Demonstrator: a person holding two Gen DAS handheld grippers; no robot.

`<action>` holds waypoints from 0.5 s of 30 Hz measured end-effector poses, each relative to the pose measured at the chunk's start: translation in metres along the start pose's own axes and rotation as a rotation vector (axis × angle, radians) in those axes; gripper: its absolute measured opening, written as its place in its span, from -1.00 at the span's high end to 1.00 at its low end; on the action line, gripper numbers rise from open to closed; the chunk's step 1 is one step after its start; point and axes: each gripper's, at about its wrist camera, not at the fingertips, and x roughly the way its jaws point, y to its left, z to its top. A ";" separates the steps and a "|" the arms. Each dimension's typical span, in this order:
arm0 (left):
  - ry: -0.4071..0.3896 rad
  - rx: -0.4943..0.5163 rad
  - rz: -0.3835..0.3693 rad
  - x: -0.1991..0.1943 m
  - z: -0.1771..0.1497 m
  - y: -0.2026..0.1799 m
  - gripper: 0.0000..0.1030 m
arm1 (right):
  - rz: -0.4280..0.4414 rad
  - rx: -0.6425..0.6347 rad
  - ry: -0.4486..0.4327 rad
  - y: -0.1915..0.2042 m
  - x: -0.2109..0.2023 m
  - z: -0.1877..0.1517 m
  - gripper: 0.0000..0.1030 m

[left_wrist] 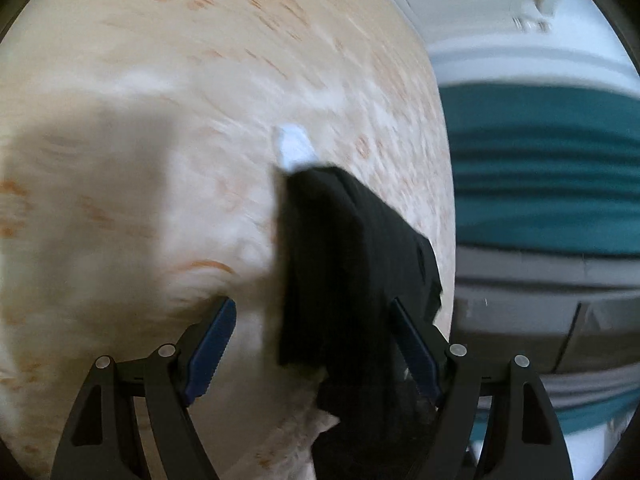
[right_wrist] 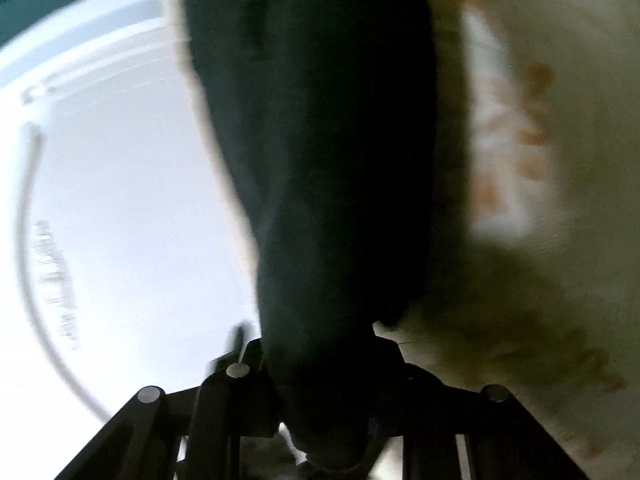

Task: Fold clothes
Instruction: 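Grasp the sweatshirt end with the left gripper while the right gripper holds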

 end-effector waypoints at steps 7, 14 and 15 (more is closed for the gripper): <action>0.024 0.081 0.016 0.021 0.000 -0.031 -0.59 | 0.060 -0.043 -0.010 0.014 -0.010 0.000 0.55; 0.066 0.069 0.055 0.049 0.006 -0.038 -0.59 | 0.046 -0.046 -0.029 0.014 -0.015 0.003 0.55; 0.063 0.061 0.061 0.049 0.007 -0.037 -0.58 | 0.055 -0.024 -0.022 0.010 -0.013 0.003 0.55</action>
